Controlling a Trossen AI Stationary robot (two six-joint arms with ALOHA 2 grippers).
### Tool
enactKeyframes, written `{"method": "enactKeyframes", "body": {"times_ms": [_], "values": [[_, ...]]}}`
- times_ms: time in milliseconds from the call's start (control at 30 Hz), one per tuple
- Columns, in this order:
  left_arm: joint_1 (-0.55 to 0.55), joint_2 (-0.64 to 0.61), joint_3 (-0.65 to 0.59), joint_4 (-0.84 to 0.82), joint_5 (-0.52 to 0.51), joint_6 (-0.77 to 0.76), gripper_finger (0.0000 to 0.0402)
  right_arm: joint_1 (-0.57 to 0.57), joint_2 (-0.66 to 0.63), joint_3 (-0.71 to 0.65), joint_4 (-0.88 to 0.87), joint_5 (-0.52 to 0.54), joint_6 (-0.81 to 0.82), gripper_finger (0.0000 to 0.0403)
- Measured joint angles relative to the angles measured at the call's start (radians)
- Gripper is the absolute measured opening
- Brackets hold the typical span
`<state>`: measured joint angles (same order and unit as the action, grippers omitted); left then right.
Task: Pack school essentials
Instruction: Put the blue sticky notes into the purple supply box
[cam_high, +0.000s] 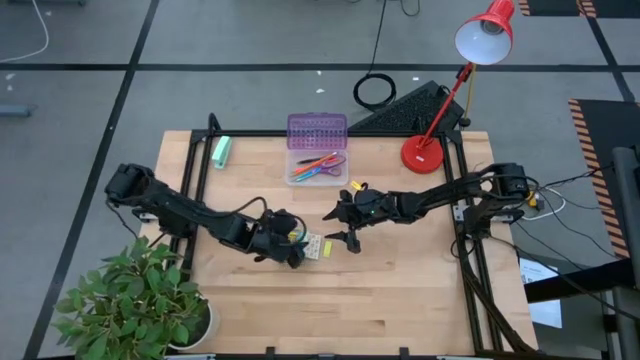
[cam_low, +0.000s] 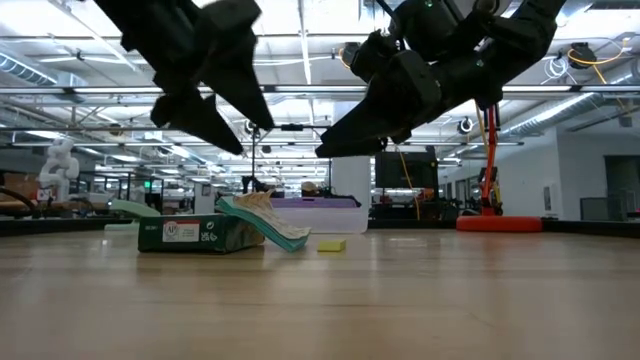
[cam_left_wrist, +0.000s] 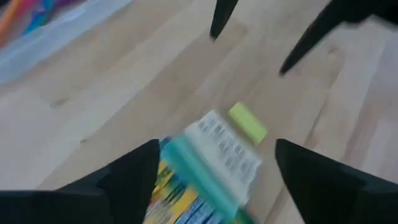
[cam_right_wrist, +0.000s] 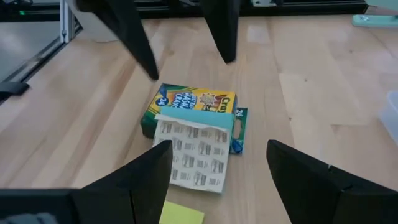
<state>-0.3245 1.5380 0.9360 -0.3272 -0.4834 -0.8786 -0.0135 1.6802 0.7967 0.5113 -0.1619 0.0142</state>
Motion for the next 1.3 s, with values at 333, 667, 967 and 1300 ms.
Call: {"method": "enactKeyframes", "body": {"times_ms": [333,667,967,1300], "values": [[0.075,0.097,0.0,0.017,0.075,-0.101,0.0392,-0.014,0.0,0.0,0.0,0.0,-0.03,0.0256],[0.091,0.127,-0.001,0.05,0.14,-0.09,0.0392,-0.016,0.0,0.0,0.001,0.0,-0.027,0.0256],[0.108,0.164,0.0,0.06,0.165,-0.091,0.0392,-0.016,0.0,0.0,0.001,0.0,-0.027,0.0256],[0.135,0.202,0.0,0.096,0.175,-0.083,0.0392,-0.016,0.0,0.0,0.017,0.0,-0.027,0.0256]]}}
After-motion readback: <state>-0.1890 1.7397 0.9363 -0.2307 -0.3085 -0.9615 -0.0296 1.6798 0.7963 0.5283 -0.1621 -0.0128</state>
